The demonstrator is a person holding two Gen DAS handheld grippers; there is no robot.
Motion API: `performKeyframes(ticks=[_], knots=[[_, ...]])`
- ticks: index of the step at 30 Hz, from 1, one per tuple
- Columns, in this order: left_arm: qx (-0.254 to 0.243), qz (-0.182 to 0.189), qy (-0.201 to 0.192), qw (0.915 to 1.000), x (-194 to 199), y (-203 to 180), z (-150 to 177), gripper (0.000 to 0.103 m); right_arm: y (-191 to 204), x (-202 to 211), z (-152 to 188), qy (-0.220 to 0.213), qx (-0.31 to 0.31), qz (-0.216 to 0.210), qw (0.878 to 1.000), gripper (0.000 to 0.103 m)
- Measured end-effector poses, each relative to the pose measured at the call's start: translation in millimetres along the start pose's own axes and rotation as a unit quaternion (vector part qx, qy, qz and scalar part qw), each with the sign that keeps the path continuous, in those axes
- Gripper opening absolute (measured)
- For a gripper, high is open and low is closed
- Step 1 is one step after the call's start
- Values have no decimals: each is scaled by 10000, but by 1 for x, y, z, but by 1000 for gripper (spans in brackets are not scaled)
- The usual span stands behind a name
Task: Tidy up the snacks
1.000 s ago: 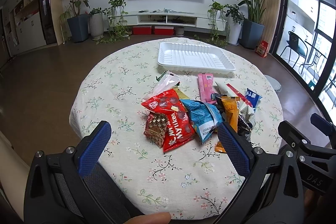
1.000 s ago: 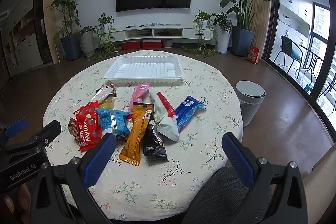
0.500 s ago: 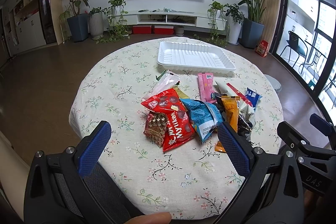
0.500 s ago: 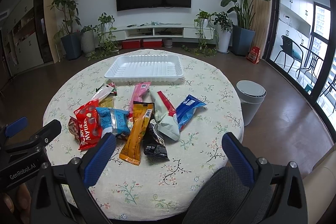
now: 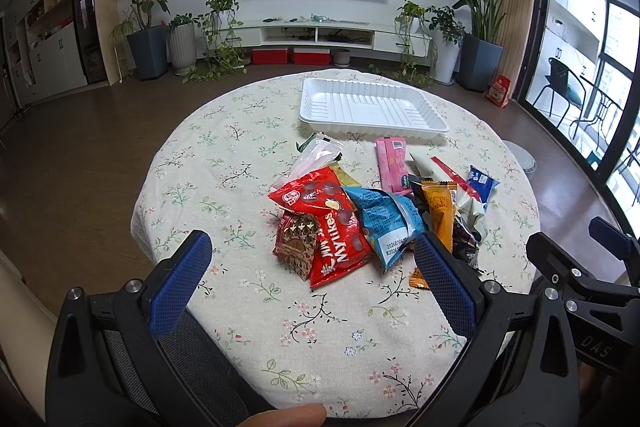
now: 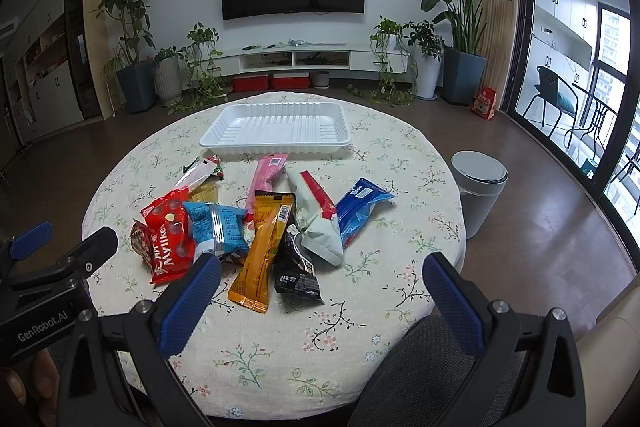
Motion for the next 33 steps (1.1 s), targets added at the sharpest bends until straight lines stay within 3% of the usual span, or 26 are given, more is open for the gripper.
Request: performKeyframes(ticks=[33], knots=[[-69, -19, 17, 10000, -2, -1, 8, 103, 0, -1, 1, 50, 2, -12, 10000, 103]])
Point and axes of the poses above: each gripper's, at about its wrist camera, not at the fingertips, and x roughly against the way its jaws point, y to its left, z to its underside, the point moved 4 cm from there along -x, roughly the way its jaws point, and after that the axes turned 1 degree about -z, right-handed, at the moved point
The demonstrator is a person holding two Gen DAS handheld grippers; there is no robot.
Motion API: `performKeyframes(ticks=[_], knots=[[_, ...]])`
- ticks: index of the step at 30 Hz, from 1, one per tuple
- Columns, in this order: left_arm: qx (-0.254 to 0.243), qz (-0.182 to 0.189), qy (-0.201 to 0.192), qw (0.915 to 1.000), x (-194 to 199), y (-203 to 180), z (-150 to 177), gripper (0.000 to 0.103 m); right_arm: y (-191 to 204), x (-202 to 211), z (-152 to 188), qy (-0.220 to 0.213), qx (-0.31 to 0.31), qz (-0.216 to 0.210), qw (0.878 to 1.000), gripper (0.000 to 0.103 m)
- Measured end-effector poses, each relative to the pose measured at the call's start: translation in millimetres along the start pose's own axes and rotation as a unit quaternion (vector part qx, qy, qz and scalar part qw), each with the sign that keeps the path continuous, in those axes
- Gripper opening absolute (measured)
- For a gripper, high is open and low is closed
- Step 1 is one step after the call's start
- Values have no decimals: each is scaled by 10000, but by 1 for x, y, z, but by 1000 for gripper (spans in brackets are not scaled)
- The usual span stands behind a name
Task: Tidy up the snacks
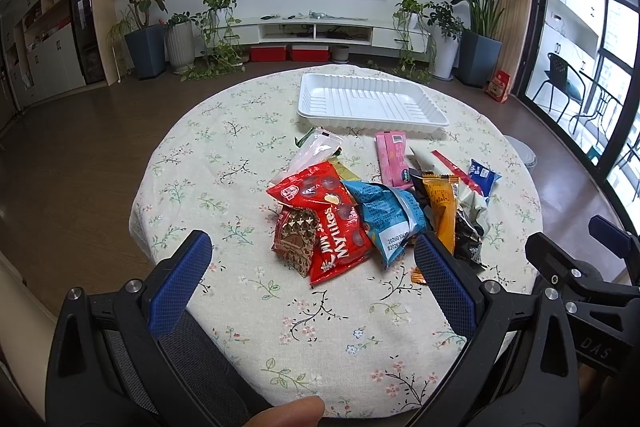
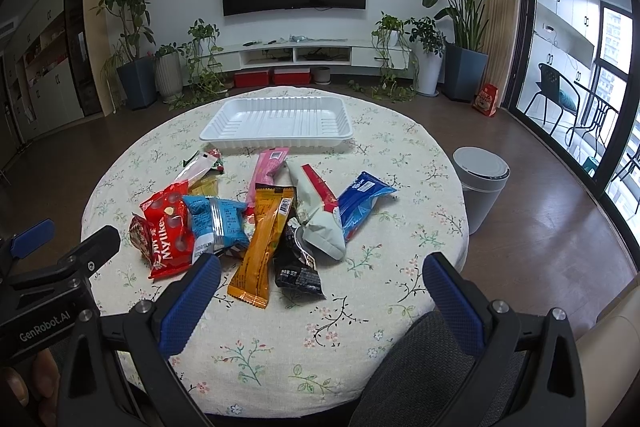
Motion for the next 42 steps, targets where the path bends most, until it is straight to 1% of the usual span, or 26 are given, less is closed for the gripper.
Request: performKeyframes(ticks=[3, 5, 6, 8, 10, 12, 14, 15, 16, 17, 18, 19, 20, 21, 22, 24, 27, 29, 30, 32, 34, 37, 42], knots=[[-89, -26, -50, 9999, -5, 4, 5, 103, -1, 0, 1, 24, -28, -17, 10000, 103], [-35, 40, -84, 10000, -9, 13, 6, 103, -4, 0, 3, 27, -74, -38, 10000, 103], [52, 131, -113, 9998, -10, 21, 7, 102, -6, 1, 4, 18, -128, -64, 9999, 103], [201, 265, -24, 9994, -17, 34, 8, 103, -14, -7, 3, 16, -219, -114, 9997, 103], [367, 592, 138, 9975, -26, 48, 12, 103, -19, -10, 1, 13, -300, -165, 9994, 103], [337, 800, 215, 9960, -33, 55, 18, 103, -24, -13, -2, 16, -369, -233, 9990, 103], [169, 657, 271, 9973, -38, 56, 23, 103, -29, -17, -5, 15, -411, -260, 9988, 103], [110, 596, 491, 9970, -43, 56, 29, 103, -32, -20, -6, 24, -426, -270, 9987, 103], [122, 585, 875, 9944, -52, 56, 34, 103, -35, -22, -7, 22, -455, -305, 9985, 103], [204, 556, 1065, 9926, -58, 57, 36, 103, -38, -24, -8, 26, -486, -331, 9983, 103], [462, 544, 1207, 9901, -64, 62, 37, 101, -42, -27, -10, 32, -516, -342, 9981, 103], [706, 636, 1203, 9882, -67, 66, 35, 101, -44, -31, -11, 45, -544, -350, 9979, 103], [747, 714, 1136, 9881, -69, 66, 30, 101, -47, -35, -12, 73, -577, -371, 9976, 103], [656, 694, 1092, 9894, -72, 64, 26, 101, -49, -38, -12, 108, -611, -414, 9972, 103], [438, 554, 1067, 9918, -76, 59, 21, 101, -52, -41, -12, 131, -629, -444, 9969, 103], [121, 489, 1081, 9929, -85, 49, 14, 101, -55, -47, -11, 199, -669, -516, 9962, 103], [-164, 630, 1106, 9917, -99, 36, 9, 101, -57, -53, -10, 275, -737, -722, 9943, 103], [-333, 759, 1240, 9888, -108, 30, 7, 101, -58, -58, -11, 313, -757, -845, 9930, 103], [-406, 783, 1331, 9872, -115, 29, 6, 99, -58, -60, -10, 333, -767, -888, 9925, 102], [-415, 831, 1447, 9851, -124, 31, 6, 89, -56, -64, -9, 387, -781, -959, 9916, 99], [-274, 1061, 1570, 9815, -132, 35, 6, 73, -53, -68, -9, 459, -788, -1075, 9900, 98], [-214, 1494, 1630, 9750, -135, 37, 8, 70, -51, -69, -9, 476, -774, -1116, 9896, 98], [-296, 1891, 1669, 9672, -144, 35, 9, 69, -45, -72, -9, 531, -709, -1163, 9893, 97]])
Point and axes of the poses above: each gripper's, at about its wrist camera, not at the fingertips, and x roughly against the way its jaws point, y to its left, z to its underside, the point moved 4 cm from there along -x, roughly the way its jaws point, and after that the axes turned 1 degree about -z, right-handed, at the moved point
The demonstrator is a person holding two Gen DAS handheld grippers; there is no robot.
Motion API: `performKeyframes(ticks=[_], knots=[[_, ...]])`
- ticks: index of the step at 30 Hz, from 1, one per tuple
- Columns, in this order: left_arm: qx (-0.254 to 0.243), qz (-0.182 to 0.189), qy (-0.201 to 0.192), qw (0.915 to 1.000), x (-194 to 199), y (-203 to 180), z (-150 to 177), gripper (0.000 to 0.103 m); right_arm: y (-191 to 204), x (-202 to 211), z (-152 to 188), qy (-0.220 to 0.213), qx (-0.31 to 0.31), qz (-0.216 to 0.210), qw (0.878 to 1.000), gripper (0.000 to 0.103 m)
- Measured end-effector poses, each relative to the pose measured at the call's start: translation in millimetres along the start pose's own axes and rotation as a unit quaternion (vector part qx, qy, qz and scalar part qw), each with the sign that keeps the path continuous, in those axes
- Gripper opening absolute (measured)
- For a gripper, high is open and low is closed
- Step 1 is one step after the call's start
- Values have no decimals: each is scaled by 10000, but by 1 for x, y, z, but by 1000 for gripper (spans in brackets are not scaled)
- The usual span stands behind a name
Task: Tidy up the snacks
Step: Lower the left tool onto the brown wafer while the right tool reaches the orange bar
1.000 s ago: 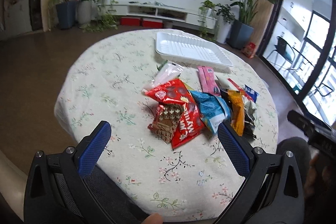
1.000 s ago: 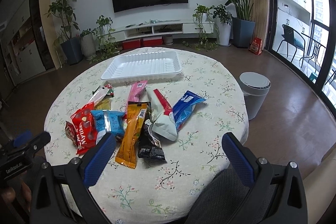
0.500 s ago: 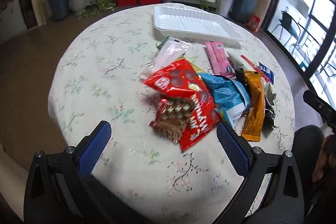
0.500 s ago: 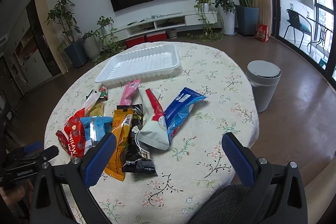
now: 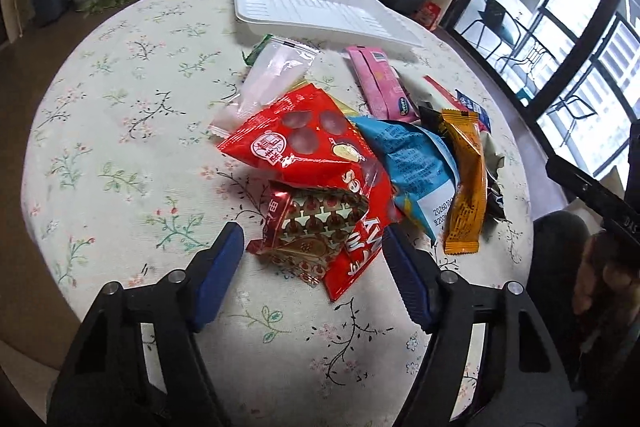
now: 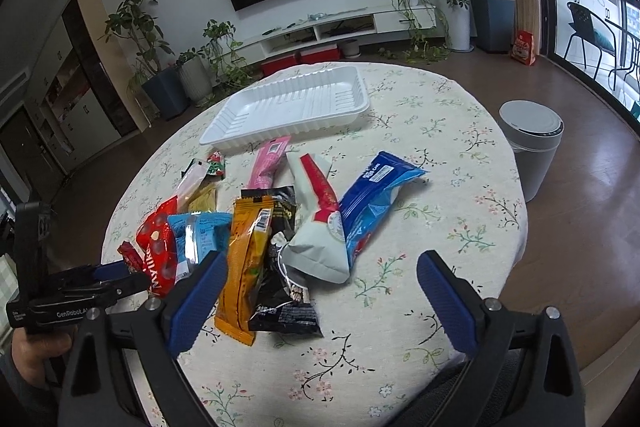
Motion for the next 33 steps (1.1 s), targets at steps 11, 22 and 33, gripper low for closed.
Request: performKeyframes(ticks=[11, 22, 33], knots=[[-62, 451, 51, 9989, -1, 5, 2, 44, 6, -4, 5, 191, 61, -15, 9998, 94], [-20, 369, -52, 9993, 2, 8, 4, 31, 8, -6, 7, 355, 131, 60, 9993, 76], [219, 478, -298, 9982, 27, 23, 12, 31, -33, -18, -24, 446, -316, 425, 9976, 73]])
Point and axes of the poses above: each gripper's, at about its wrist camera, not at the fingertips, and x roughly against the way its jaws point, y to its left, z to its underside, the point moved 4 cm from there along -x, roughly the way its jaws point, and after that the axes turned 1 degree about -z, right-handed, at the moved point
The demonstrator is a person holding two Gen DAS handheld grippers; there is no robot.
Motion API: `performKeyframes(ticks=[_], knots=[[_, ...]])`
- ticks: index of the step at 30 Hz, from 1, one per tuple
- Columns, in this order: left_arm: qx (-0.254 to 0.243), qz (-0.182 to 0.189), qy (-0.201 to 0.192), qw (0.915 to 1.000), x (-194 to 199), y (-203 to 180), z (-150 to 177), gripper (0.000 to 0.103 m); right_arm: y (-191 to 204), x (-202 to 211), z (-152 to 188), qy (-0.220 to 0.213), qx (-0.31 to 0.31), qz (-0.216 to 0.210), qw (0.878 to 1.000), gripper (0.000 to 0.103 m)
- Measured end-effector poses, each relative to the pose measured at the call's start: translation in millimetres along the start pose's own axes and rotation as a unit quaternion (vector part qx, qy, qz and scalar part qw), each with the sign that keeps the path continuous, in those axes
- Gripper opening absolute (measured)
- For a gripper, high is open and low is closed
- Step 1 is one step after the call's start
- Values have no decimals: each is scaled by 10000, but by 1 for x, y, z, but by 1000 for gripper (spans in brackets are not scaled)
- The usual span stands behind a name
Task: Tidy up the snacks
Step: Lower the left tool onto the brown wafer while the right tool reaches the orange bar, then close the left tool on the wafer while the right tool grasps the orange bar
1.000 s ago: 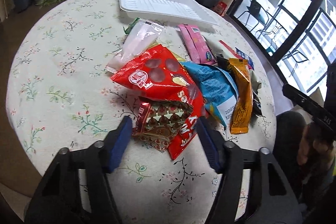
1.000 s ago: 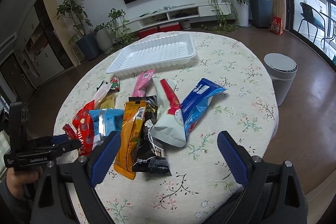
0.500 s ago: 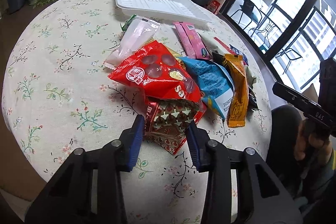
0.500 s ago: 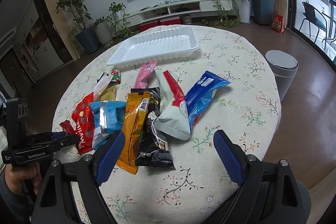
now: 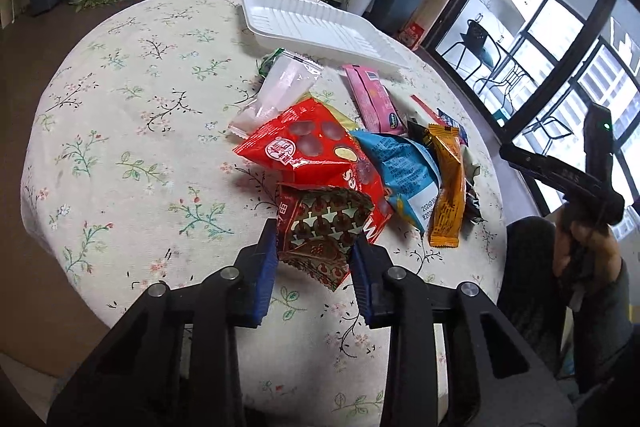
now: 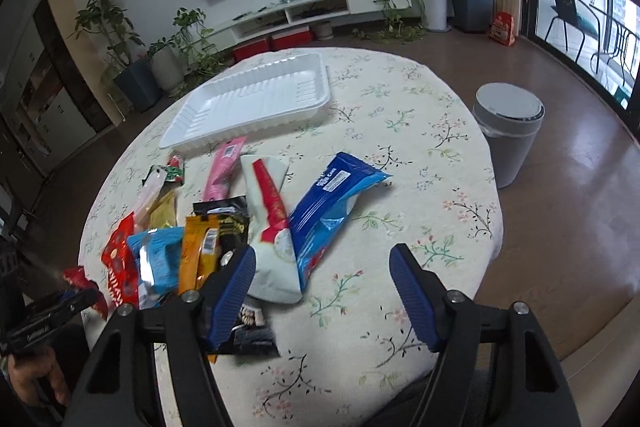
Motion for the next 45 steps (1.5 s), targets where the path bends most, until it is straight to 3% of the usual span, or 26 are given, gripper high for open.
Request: performKeyframes(ticks=[4, 7, 9, 12, 17, 21, 23, 26, 29, 34, 38, 45], knots=[[-12, -1, -60, 10000, 2, 0, 1, 31, 3, -8, -8, 149, -170, -159, 9996, 68], [28, 26, -74, 10000, 3, 2, 3, 31, 27, -5, -4, 80, 340, -222, 9991, 67], [44, 62, -101, 9999, 4, 2, 3, 31, 37, -7, -2, 130, 587, -166, 9981, 56], [59, 84, -152, 9998, 7, 3, 3, 31, 51, -5, -3, 136, 824, -248, 9962, 48], [96, 94, -137, 9998, 6, 3, 4, 31, 89, -2, 9, 393, 1114, -755, 9901, 47], [95, 145, -133, 9998, 7, 3, 5, 31, 103, -17, 26, 695, 1123, -789, 9881, 47], [82, 177, -114, 9997, 6, 3, 6, 31, 105, -26, 33, 814, 1166, -698, 9874, 46], [68, 202, -107, 9997, 6, 2, 6, 31, 100, -43, 39, 1064, 1098, -536, 9868, 36], [100, 231, -139, 9996, 7, 4, 6, 31, 93, -45, 37, 1022, 962, -528, 9887, 31], [98, 229, -113, 9996, 6, 4, 7, 31, 85, -51, 30, 1067, 525, -846, 9893, 22], [138, 164, -71, 9997, 4, 5, 7, 30, 90, -47, 30, 972, 691, -876, 9890, 15], [201, 291, -155, 9993, 11, 5, 6, 30, 90, -23, 28, 758, 565, -1141, 9890, 14]])
Point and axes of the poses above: each gripper's, at about its wrist camera, not at the fingertips, and x roughly against the way its jaws point, y to its left, z to its underside, the point moved 4 cm from there along -x, roughly the way its jaws point, and after that the axes turned 1 degree about -z, right-handed, at the moved point
